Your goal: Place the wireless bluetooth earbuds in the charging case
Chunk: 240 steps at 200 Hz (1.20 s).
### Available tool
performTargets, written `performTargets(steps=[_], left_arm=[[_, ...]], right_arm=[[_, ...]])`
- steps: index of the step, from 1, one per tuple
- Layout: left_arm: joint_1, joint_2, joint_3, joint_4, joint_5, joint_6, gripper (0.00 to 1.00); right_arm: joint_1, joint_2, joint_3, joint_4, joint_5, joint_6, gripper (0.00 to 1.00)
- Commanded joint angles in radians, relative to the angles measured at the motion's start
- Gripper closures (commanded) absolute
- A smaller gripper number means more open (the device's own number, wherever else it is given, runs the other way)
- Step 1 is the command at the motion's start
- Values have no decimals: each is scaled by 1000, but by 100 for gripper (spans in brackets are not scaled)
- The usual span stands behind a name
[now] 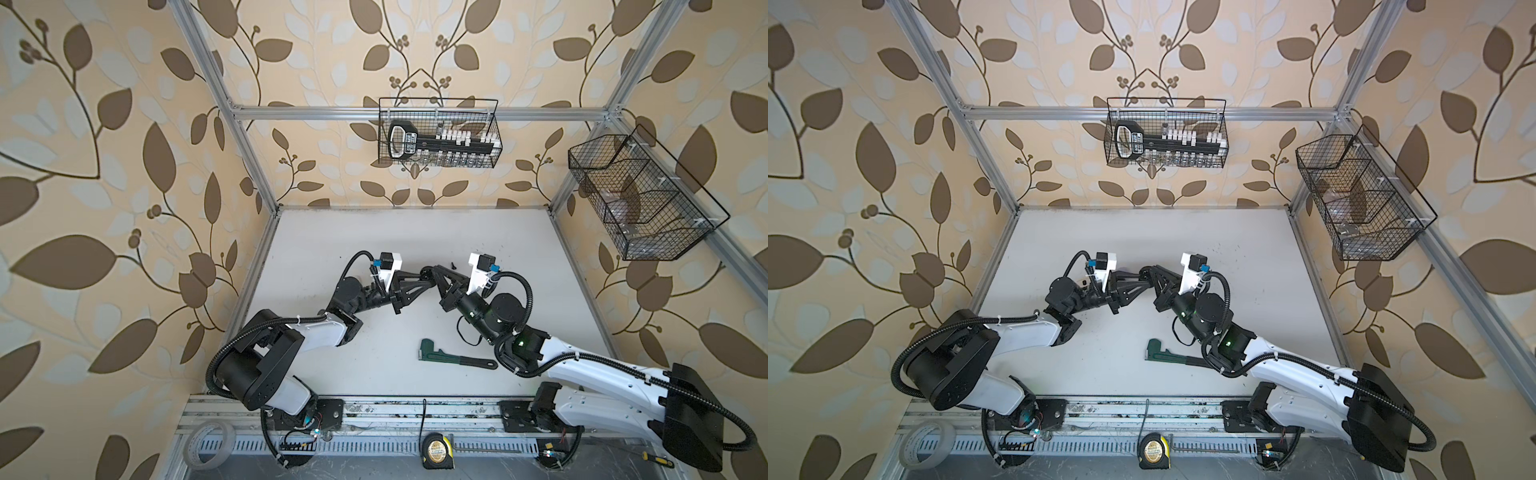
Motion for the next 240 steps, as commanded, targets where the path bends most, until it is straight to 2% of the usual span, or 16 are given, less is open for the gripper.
performTargets(steps=[1,157,240], left_arm=[[-10,-33,-2,84,-6,-4,100],[-10,-105,-24,86,-54,-25,100],[-11,-157,-59,85,-69,-11,100]], right_arm=[[5,8,28,48,16,-13,89],[73,77,-17,119,87,-2,90],[76,42,-72,121,119,13,90]])
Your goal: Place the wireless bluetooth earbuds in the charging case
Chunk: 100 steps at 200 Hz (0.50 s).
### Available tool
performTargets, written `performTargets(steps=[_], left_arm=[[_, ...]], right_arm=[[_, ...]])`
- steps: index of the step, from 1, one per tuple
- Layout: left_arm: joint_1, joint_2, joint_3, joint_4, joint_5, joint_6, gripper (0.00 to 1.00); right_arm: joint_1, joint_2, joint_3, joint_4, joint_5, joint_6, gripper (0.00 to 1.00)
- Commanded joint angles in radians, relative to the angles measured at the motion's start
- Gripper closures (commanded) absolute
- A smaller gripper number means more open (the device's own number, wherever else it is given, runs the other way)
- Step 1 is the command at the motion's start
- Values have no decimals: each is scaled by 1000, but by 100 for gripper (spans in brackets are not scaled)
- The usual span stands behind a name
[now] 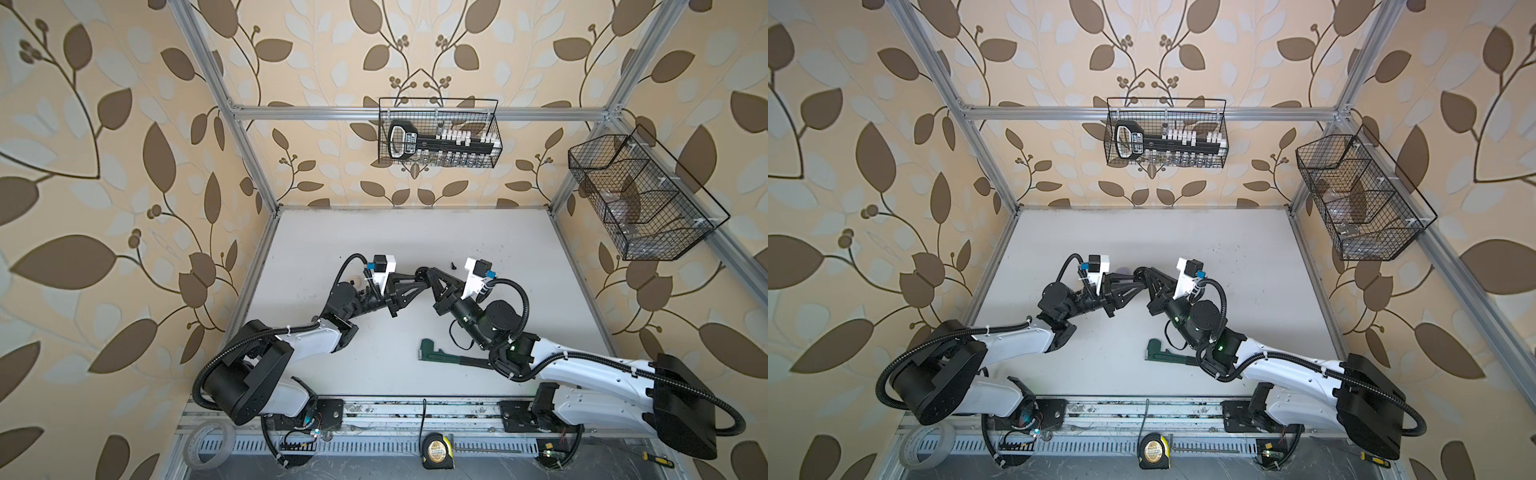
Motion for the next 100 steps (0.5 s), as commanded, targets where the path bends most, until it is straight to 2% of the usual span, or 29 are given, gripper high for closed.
performTargets(steps=[1,100], left_arm=[[-11,-62,0,105,-21,3,100],[-11,-79,-10,105,-5,22,100]], right_arm=[[4,-8,-40,-13,28,12,90],[36,11,-59,48,3,66,91]])
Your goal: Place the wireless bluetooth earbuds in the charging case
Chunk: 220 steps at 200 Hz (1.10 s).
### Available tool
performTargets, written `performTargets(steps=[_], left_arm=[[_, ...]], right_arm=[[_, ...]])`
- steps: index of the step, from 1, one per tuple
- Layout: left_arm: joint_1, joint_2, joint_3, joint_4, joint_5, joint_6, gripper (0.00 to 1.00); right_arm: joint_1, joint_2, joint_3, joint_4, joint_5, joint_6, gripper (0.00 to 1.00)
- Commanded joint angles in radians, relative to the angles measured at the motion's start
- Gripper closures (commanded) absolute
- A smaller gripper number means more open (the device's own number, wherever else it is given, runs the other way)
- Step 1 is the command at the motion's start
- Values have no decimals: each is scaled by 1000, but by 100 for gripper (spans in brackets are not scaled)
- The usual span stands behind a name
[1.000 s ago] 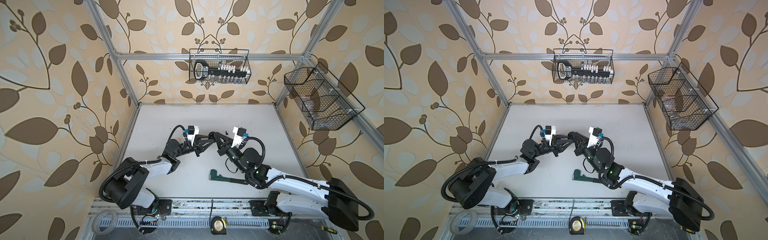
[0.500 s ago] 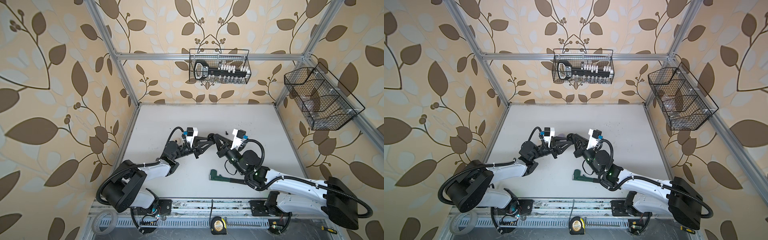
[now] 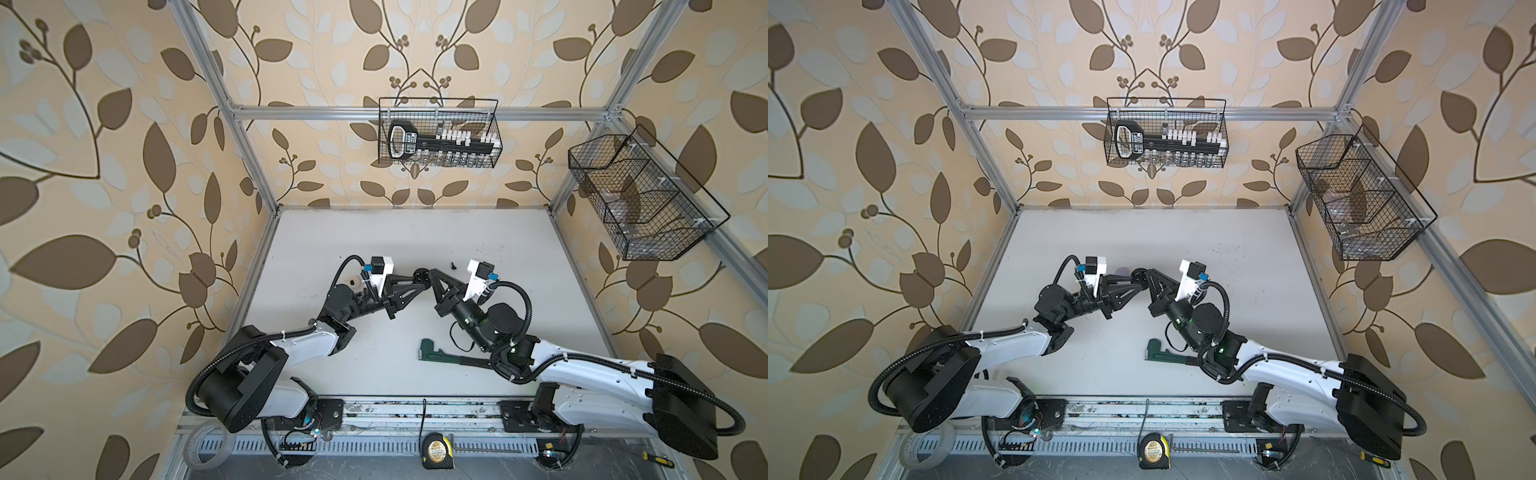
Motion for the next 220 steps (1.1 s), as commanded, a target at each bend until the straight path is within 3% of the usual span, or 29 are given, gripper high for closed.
performTargets(steps=[1,47,220], left_arm=[[-10,-44,7,116,-4,21,100],[-12,-42,5,116,-10,26,100],[-13,3,25,116,-20,32,100]], right_arm=[[24,13,-35,2,-3,31,91],[56,33,-41,38,52,68,91],[78,71,-1,32,46,80,92]])
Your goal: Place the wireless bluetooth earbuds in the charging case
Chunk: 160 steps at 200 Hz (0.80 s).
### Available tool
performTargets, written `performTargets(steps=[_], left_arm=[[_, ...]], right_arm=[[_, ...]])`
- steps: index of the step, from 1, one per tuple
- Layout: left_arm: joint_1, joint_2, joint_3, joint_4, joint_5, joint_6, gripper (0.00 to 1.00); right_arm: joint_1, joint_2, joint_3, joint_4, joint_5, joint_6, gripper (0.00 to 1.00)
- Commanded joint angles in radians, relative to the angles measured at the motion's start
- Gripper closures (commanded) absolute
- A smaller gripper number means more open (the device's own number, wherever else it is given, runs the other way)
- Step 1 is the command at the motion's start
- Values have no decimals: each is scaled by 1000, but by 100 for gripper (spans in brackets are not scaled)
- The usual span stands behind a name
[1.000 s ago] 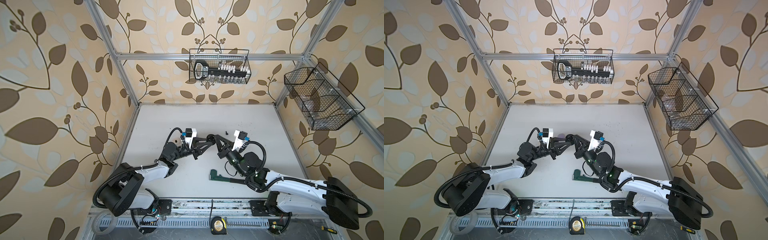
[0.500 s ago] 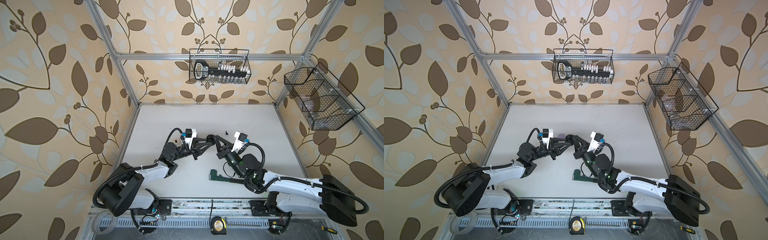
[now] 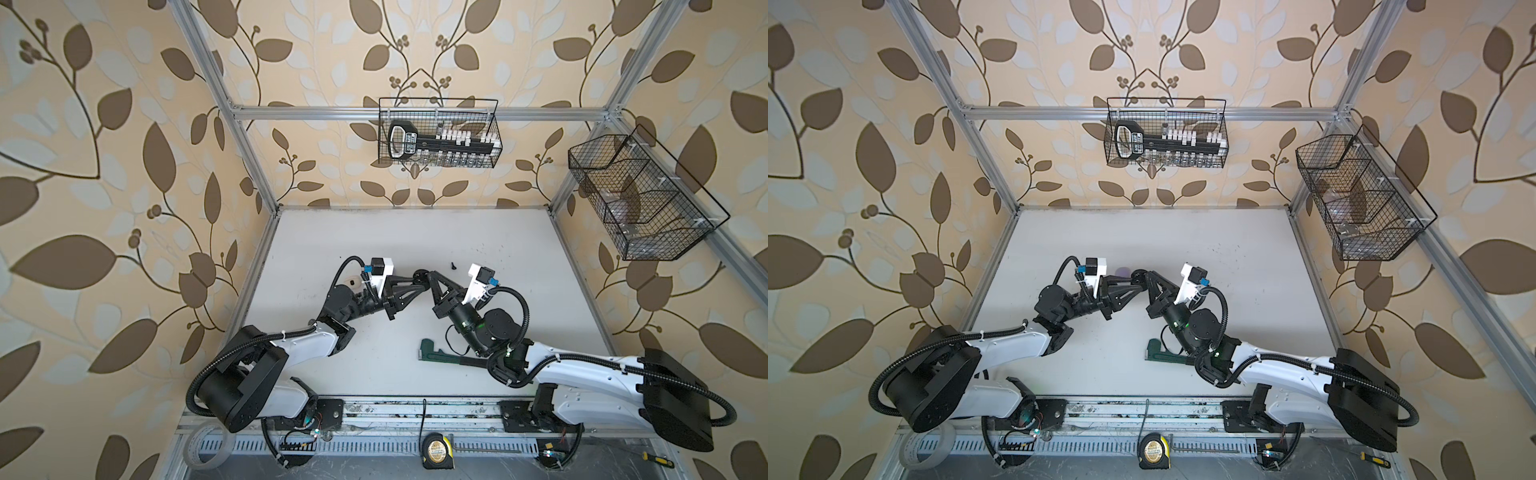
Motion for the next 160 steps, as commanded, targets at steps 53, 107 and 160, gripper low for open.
performTargets(steps=[53,107,160], left_arm=[[-12,27,43,118,-29,25,100],[-13,-4,27,117,-29,28,100],[-12,-32,12,117,-30,45,100]], right_arm=[[36,29,23,-51,-50,7,92],[42,27,17,-77,-9,-2,92],[44,14,-3,-123,-16,39,92]])
